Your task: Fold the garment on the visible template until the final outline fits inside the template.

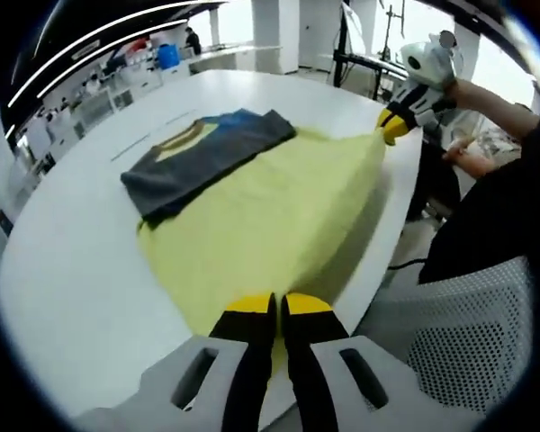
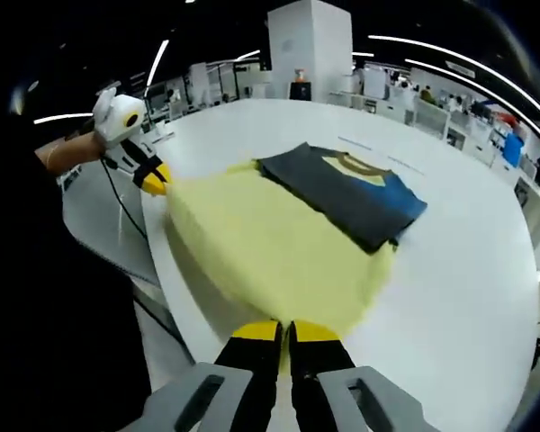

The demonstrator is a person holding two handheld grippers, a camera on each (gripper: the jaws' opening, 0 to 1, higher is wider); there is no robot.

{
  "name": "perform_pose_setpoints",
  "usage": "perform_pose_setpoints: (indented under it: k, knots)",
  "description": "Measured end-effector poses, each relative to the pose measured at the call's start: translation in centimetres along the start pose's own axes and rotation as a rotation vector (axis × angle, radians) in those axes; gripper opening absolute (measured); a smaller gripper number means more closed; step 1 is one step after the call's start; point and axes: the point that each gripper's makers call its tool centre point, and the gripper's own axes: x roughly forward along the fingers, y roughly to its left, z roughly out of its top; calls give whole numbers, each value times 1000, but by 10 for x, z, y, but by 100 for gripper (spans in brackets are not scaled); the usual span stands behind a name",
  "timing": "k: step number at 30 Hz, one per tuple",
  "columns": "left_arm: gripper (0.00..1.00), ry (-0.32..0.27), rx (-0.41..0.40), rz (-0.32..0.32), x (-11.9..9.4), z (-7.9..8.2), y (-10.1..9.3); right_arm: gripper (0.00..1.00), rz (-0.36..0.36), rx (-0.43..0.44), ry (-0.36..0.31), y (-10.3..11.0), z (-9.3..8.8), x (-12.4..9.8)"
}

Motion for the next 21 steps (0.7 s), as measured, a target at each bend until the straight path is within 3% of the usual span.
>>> perform_pose_setpoints:
  k: [4,9,21]
  knots:
    - [1,1,-84,-11,-7,4,-3,0,-5,64,3,0,5,-6]
    - [1,-11,-169,0,-16,12,1,0,8,75,23,5,10,-13]
    - [1,16,-144,-7,-37,26,-4,0,28,112,43,9,26,-34]
